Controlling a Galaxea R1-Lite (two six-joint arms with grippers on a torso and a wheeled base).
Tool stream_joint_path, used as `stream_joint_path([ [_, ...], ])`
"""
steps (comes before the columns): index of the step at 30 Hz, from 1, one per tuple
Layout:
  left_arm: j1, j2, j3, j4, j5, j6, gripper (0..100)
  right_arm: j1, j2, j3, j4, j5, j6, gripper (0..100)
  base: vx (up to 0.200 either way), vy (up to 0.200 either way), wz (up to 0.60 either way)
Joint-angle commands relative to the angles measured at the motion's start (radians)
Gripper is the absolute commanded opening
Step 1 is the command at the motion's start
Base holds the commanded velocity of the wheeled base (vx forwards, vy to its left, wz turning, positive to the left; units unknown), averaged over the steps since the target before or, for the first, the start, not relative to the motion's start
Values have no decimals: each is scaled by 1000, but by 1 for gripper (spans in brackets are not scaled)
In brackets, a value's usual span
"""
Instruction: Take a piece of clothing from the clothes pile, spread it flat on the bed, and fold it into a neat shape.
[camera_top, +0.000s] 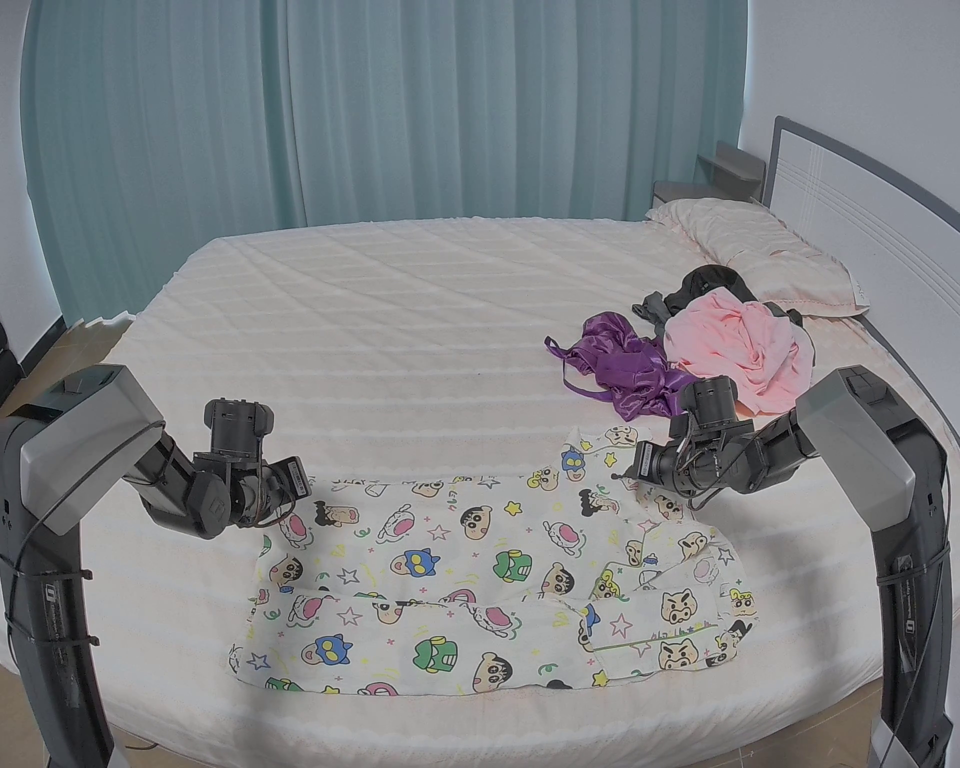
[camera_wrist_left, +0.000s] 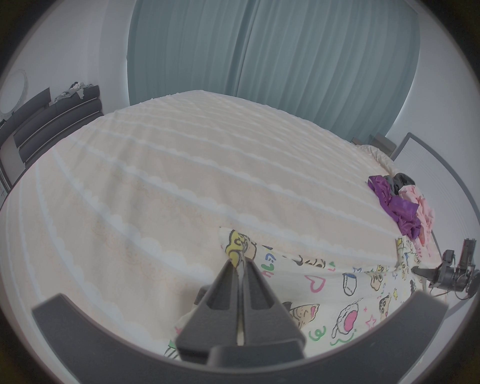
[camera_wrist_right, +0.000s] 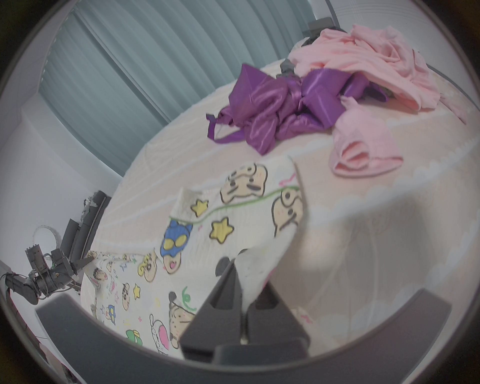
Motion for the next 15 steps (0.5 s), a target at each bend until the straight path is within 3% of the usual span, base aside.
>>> stream_joint_path([
  [1, 0, -34, -9, 4, 0, -15, 0, -27, -32, 50, -59, 16, 4, 0, 0, 0, 0],
  [4, 2, -37, -13, 13, 1, -19, 0, -39, -63, 102, -102, 45, 13, 0, 0, 0, 0],
  [7, -3, -40, -52, 81, 3, -19, 0, -53, -104, 174, -168, 117, 38, 0, 0, 0, 0],
  [15, -3, -48, -111, 108, 1, -60, 0, -53, -150, 215, -239, 123, 70, 0, 0, 0, 0],
])
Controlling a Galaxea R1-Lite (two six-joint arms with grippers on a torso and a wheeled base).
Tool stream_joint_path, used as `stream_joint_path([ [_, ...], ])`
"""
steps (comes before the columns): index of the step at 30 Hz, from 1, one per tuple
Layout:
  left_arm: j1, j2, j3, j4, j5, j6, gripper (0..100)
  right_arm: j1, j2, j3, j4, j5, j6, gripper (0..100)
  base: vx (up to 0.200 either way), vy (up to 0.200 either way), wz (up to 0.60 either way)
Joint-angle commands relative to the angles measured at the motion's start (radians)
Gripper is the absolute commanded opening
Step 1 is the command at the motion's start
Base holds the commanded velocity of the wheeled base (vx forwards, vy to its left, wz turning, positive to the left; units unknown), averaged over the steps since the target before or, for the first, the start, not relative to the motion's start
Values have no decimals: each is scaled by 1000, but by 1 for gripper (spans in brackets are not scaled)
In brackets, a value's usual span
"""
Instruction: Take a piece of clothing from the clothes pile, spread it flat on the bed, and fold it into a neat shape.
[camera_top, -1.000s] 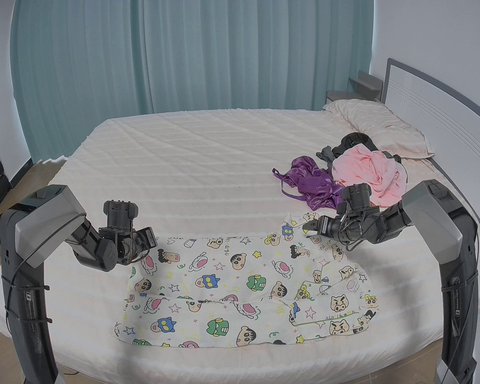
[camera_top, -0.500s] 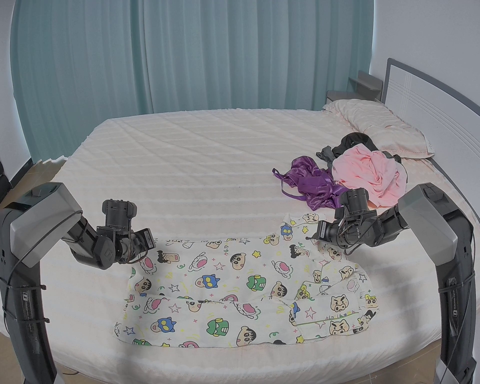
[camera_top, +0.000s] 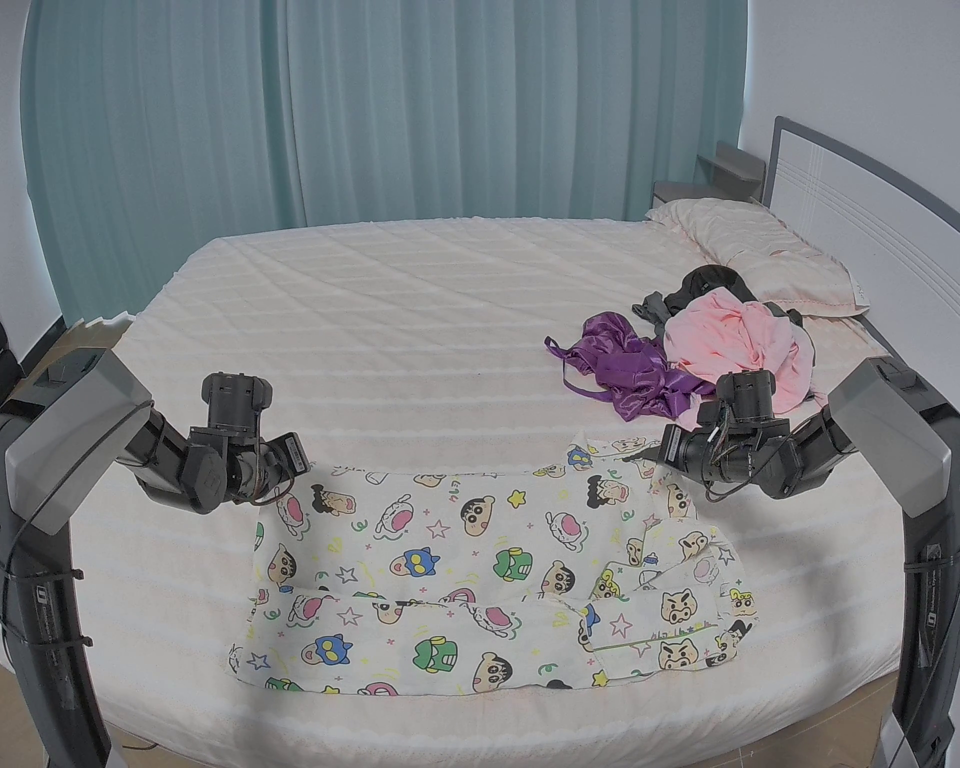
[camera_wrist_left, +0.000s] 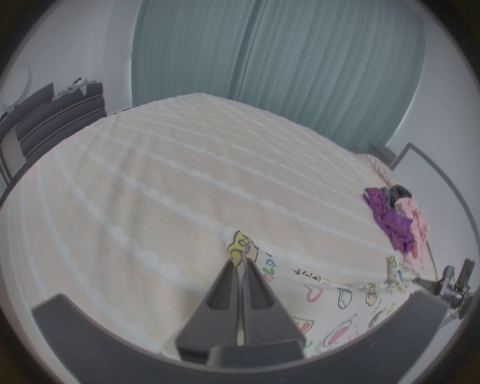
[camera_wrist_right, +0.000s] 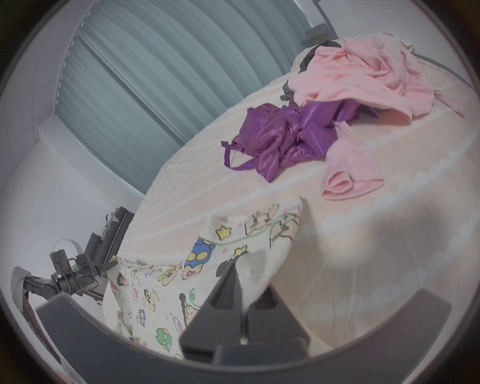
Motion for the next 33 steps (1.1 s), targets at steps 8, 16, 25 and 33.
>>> stream_joint_path([
  [8, 9, 0, -100, 80, 2, -55, 0, 0, -61, 8, -30, 0, 55, 0, 0, 0, 0],
  [16, 9, 22, -139, 83, 2, -84, 0, 0, -65, 16, -57, 0, 72, 0, 0, 0, 0],
  [25, 9, 37, -139, 82, 0, -84, 0, -2, -74, 47, -66, 0, 70, 0, 0, 0, 0],
  [33, 16, 19, -102, 80, 2, -84, 0, -9, -125, 131, -109, 3, 69, 0, 0, 0, 0],
])
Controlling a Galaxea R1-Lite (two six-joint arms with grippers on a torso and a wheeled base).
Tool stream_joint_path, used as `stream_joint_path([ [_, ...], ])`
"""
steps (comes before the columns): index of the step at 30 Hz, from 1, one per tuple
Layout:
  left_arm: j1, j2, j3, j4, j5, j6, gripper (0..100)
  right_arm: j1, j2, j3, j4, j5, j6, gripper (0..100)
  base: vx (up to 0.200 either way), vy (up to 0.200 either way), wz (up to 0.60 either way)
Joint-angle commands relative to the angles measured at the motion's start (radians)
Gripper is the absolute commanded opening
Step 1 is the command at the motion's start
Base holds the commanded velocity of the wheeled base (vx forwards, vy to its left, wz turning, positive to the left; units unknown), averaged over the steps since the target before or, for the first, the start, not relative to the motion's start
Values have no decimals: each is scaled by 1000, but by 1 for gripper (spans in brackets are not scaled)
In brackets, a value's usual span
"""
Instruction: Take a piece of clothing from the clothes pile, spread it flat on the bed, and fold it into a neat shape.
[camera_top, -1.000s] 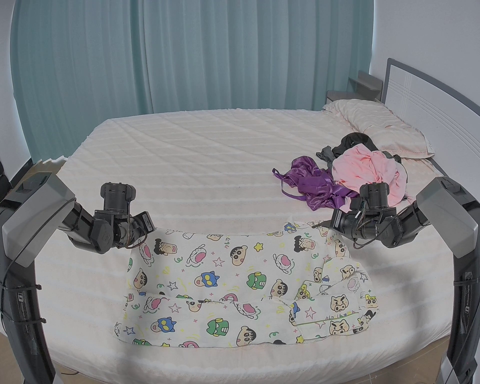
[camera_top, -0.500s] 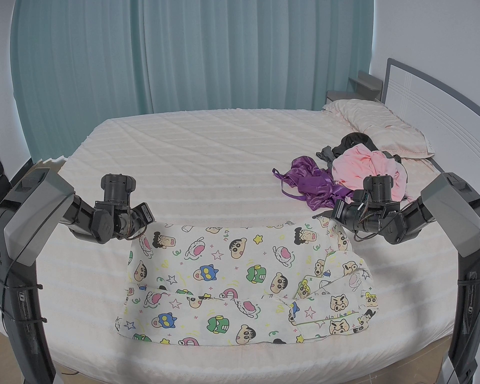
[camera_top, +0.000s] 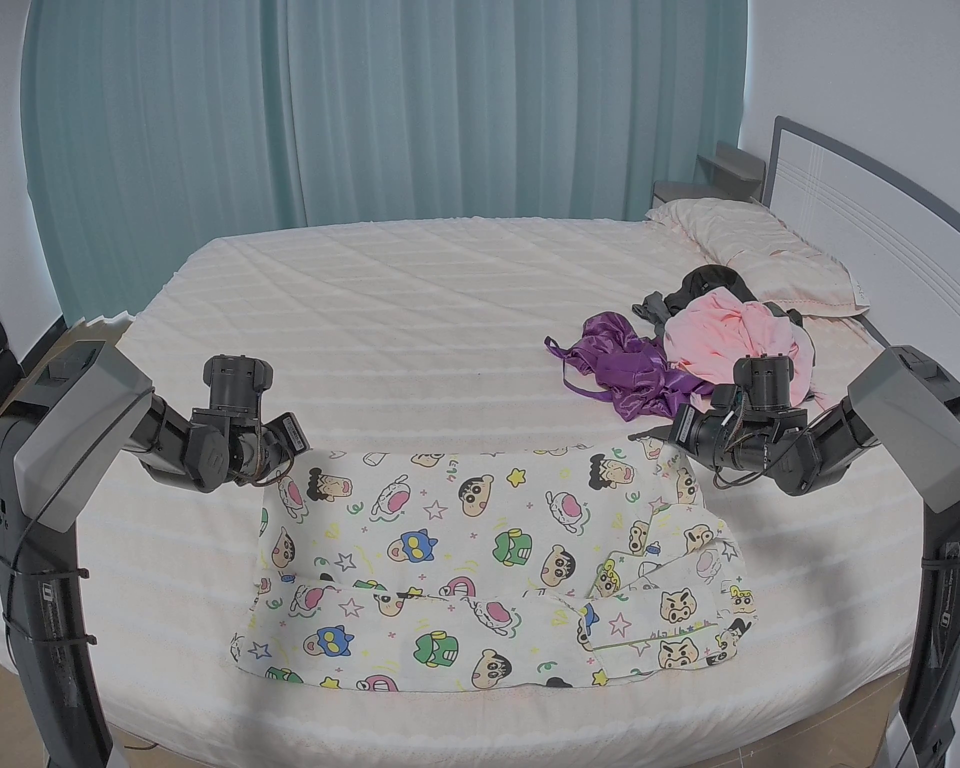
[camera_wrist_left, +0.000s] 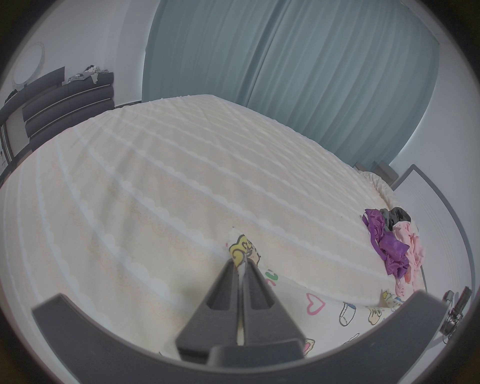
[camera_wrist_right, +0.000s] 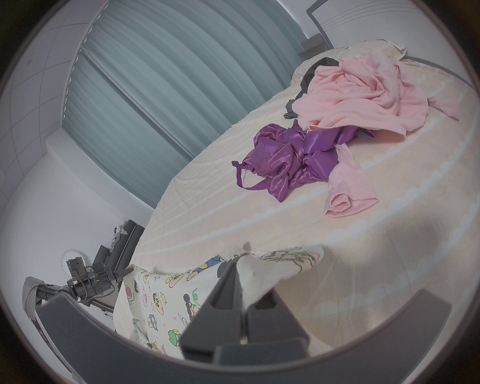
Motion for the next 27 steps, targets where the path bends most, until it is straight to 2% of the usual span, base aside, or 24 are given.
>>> stream_joint_path([
  [1, 3, -20, 36, -3, 1, 0, 0, -1, -44, 59, -22, 4, -4, 0, 0, 0, 0],
  [12, -1, -86, 166, -12, 0, 2, 0, 10, -115, 248, -146, 24, -8, 0, 0, 0, 0],
  [21, -1, -173, 291, -14, -7, 8, 0, 13, -142, 490, -338, 28, -24, 0, 0, 0, 0],
  [27, -10, -190, 430, -84, -8, 11, 0, 34, -130, 653, -476, 22, -34, 0, 0, 0, 0],
])
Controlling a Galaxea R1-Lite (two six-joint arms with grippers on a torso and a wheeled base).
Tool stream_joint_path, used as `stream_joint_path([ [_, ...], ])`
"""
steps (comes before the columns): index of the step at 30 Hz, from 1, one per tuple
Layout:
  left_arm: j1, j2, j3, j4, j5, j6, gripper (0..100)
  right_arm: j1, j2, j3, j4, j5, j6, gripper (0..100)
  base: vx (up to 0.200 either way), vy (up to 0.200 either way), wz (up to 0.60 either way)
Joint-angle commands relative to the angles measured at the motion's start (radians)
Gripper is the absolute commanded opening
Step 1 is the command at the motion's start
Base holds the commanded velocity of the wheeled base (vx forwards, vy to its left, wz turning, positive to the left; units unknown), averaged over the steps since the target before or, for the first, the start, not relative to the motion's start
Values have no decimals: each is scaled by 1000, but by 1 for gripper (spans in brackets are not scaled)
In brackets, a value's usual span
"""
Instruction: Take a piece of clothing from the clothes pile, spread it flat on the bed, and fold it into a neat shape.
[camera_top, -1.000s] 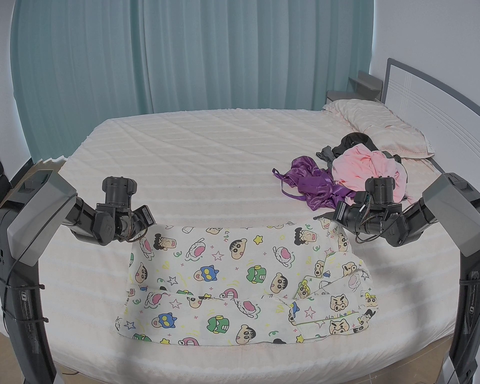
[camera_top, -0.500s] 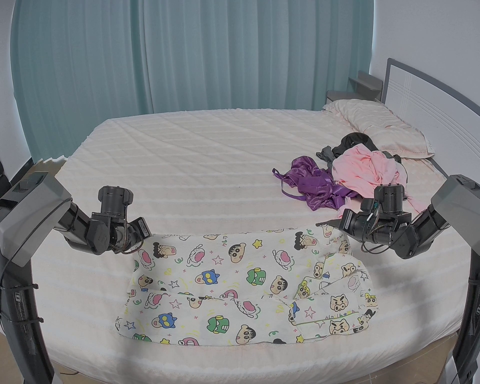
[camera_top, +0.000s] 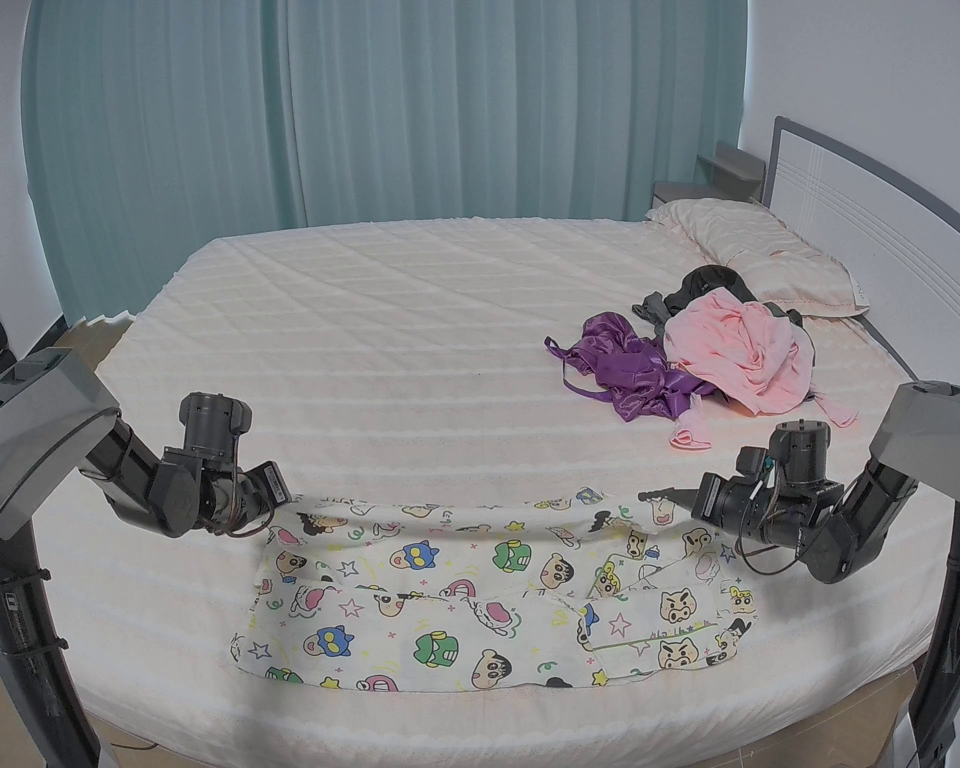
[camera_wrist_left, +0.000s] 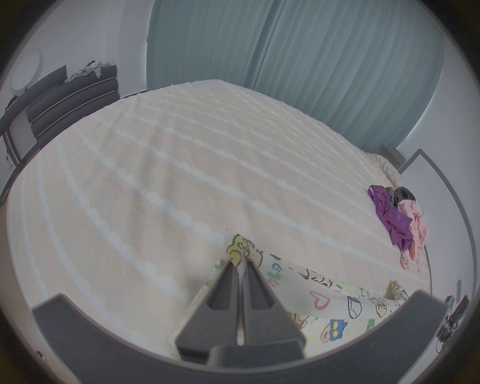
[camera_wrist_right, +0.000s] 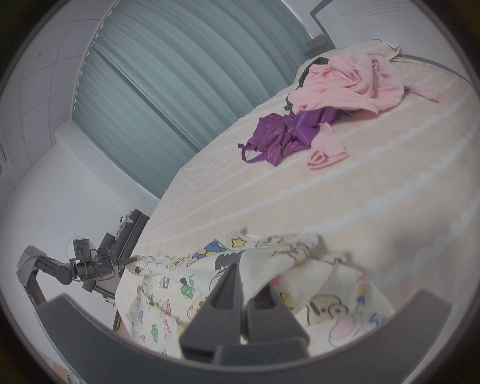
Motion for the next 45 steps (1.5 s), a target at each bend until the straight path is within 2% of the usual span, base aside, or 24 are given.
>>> stream_joint_path([
  [1, -12, -31, 125, -49, -1, 2, 0, 18, 3, 122, -64, -7, -13, 0, 0, 0, 0],
  [7, -25, -28, 223, -66, -15, -1, 0, 19, 10, 199, -81, -7, -22, 0, 0, 0, 0],
  [14, -55, -11, 253, -67, -19, -12, 0, 21, 36, 233, -90, -8, -18, 0, 0, 0, 0],
  [15, -58, -11, 262, -69, -19, -12, 100, 21, 40, 236, -90, -8, -15, 100, 0, 0, 0],
  [19, -59, -11, 283, -110, -19, -13, 100, 13, 31, 252, -101, -10, -5, 100, 0, 0, 0],
  [23, -52, -22, 309, -190, -18, -30, 100, -2, -7, 295, -154, -10, 56, 100, 0, 0, 0],
  [27, -42, -60, 340, -225, -27, -104, 100, -16, -41, 322, -191, -10, 127, 100, 0, 0, 0],
  [30, -38, -78, 348, -227, -39, -137, 100, -14, -40, 326, -184, -11, 136, 100, 0, 0, 0],
  [31, -38, -100, 349, -224, -45, -206, 100, -11, -33, 331, -187, -8, 140, 100, 0, 0, 0],
  [32, -38, -100, 349, -224, -45, -206, 100, -11, -33, 331, -187, -8, 140, 100, 0, 0, 0],
  [33, -41, -111, 348, -224, -47, -300, 100, -2, -18, 325, -188, -7, 171, 100, 0, 0, 0],
  [35, -42, -117, 349, -225, -50, -352, 100, 6, 11, 314, -207, -11, 199, 100, 0, 0, 0],
  [40, -42, -114, 354, -228, -87, -414, 100, 9, 57, 294, -233, -11, 202, 100, 0, 0, 0],
  [45, -50, -111, 346, -233, -94, -420, 100, 10, 85, 259, -236, -13, 200, 100, 0, 0, 0],
])
